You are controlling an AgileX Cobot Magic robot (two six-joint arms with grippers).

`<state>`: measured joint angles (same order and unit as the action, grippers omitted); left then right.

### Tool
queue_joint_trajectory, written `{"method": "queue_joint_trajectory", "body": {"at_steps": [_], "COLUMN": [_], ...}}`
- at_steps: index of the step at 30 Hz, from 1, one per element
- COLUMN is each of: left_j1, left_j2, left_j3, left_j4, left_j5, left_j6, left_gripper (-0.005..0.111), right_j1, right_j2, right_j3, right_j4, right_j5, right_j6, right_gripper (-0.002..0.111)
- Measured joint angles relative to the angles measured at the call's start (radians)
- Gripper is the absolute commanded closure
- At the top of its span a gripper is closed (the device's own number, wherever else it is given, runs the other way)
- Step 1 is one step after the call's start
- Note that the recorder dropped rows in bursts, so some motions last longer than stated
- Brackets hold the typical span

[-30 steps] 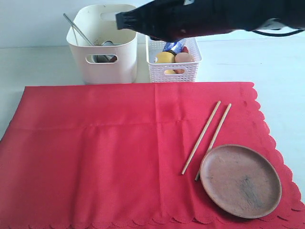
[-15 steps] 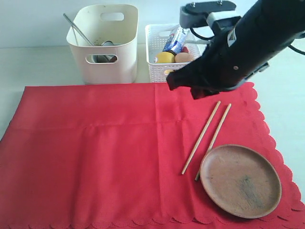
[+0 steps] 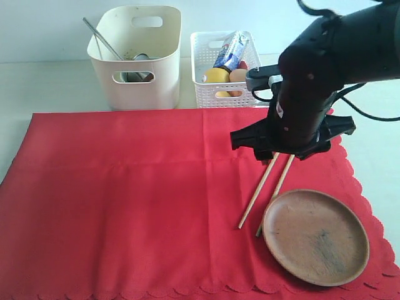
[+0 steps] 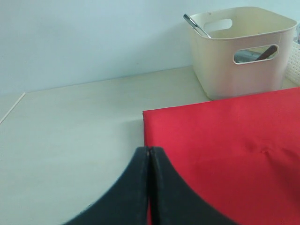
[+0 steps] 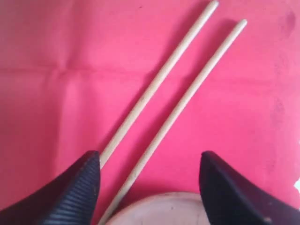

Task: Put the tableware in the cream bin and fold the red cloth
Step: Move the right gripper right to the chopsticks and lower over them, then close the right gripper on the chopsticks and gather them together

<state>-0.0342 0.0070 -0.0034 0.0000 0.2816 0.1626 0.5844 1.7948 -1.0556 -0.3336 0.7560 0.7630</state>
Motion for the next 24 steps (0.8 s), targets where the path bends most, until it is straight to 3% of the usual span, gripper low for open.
{"method": "queue_joint_trajectory", "body": {"at_steps": [9,24], "left_j1": [0.000,0.000], "left_j2": [0.000,0.000], "left_j3": [0.000,0.000], "left_j4": [0.000,0.000], "left_j5": [0.000,0.000], "left_j6": [0.000,0.000], "left_gripper": [0.107,0.107], "right_j1": [0.000,0.000], "right_j2": [0.090,0.141], "right_j3": [0.000,0.000], "right_j4": [-0.196,-0.334], "right_j5": [-0.062,-0.103], "right_j6": [0.363,0.651], "right_gripper": [0.045,0.045]}}
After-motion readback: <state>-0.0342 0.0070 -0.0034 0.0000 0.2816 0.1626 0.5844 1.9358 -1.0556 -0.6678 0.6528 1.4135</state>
